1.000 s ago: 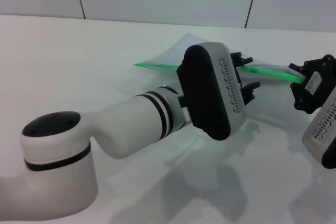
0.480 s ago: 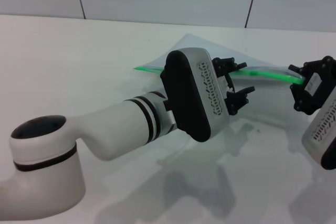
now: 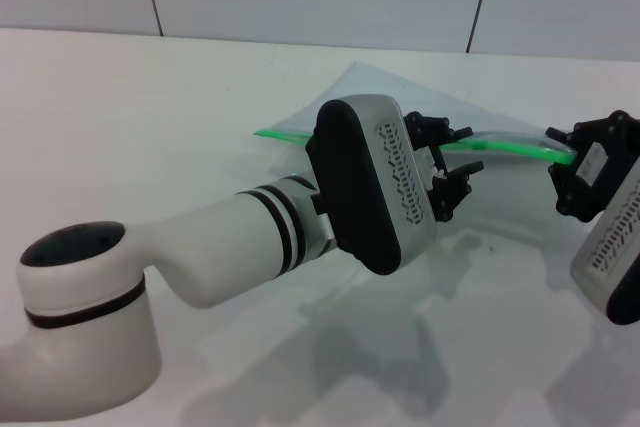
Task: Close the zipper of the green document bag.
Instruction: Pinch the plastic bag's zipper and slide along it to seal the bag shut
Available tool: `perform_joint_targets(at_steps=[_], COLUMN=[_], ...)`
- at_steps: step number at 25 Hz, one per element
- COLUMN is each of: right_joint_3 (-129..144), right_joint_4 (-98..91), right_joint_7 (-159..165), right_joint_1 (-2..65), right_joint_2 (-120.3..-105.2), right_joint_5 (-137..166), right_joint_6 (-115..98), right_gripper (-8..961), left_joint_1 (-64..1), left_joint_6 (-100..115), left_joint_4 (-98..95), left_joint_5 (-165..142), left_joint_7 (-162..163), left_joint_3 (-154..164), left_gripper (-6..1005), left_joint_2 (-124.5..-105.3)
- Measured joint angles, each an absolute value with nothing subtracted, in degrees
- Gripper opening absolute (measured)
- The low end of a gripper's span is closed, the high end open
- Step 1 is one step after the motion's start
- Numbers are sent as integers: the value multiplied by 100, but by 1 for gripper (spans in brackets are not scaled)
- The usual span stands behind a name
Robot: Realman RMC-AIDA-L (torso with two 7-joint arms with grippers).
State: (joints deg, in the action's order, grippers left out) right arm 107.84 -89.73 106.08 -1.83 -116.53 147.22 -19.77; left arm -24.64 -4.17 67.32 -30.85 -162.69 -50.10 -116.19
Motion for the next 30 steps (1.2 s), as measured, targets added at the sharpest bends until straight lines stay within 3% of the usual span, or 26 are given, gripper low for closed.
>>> perform_joint_targets(at_steps=[6,17,30], right_joint_3=[10828,10852,10857], right_joint_4=[-8988,-9034,-9035], right_joint_7=[10608,10608,10608], right_joint_1=[-185,-185,-185], right_joint_2=[-11654,-11654,-11654], right_joint_5=[14721,14722,14722], right_joint_6=[-1976,-1968,-1968], right_gripper=[50,50,50], left_joint_1=[-2446,-2433,-2474], left_joint_6=[-423,-431,-428], left_joint_4=[6750,6762,6776], left_joint_5=[-3085,-3146,-3147], left_joint_7=[-16269,-16269,-16269], left_joint_3=[-5034,-5070,-5044], left_gripper=[286,283,194], left_joint_2=[-11619,-11619,-11628])
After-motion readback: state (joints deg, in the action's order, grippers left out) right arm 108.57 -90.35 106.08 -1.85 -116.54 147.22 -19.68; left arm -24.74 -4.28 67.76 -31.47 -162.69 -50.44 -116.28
